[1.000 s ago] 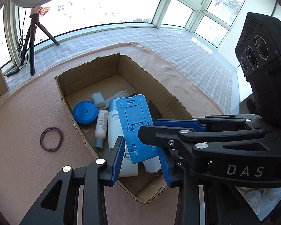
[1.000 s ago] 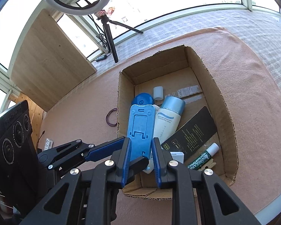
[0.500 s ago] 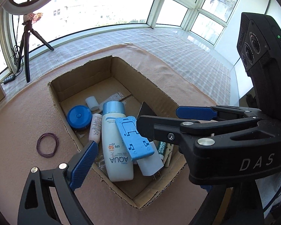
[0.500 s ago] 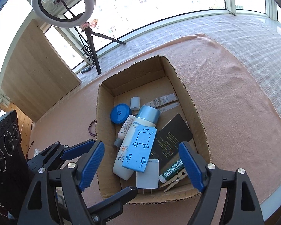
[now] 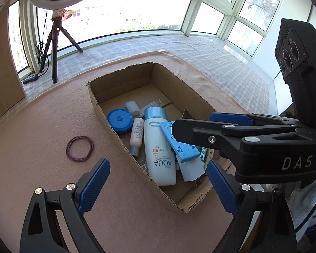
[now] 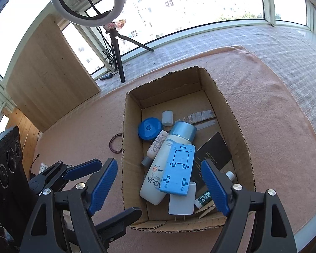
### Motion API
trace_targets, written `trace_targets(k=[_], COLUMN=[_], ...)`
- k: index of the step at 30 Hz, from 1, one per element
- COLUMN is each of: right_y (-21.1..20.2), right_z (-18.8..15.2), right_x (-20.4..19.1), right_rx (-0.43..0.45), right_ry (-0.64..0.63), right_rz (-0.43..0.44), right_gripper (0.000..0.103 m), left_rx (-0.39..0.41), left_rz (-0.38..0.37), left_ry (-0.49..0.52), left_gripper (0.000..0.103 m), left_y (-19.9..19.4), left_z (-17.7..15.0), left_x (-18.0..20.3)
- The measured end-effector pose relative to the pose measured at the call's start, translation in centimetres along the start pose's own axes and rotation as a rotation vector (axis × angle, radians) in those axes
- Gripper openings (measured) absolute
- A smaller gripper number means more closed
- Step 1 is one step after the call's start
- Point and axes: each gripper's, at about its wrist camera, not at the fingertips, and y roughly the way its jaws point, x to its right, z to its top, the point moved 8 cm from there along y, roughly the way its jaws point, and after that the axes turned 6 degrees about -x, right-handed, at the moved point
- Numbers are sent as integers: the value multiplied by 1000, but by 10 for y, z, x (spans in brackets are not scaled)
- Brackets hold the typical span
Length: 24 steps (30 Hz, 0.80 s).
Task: Organize objects
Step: 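Carry the blue stand into the box and open the right gripper, then move the left gripper to the yellow shuttlecock beside the tissue pack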
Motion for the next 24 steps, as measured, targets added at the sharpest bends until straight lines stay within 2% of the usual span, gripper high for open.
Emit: trace_targets(k=[9,24], right_y=[20,74], right_z=[0,-22], right_x=[-63,-207], right_rx=[-7,-129], right_ry=[-100,-321], right_rz=[61,164], right_gripper=[78,78], left_rx=[45,114], left_rz=[106,267], left_ry=[-154,-432], left_gripper=[95,95], left_y=[-55,-152], left_z=[-42,-152], left_x=[-82,-216])
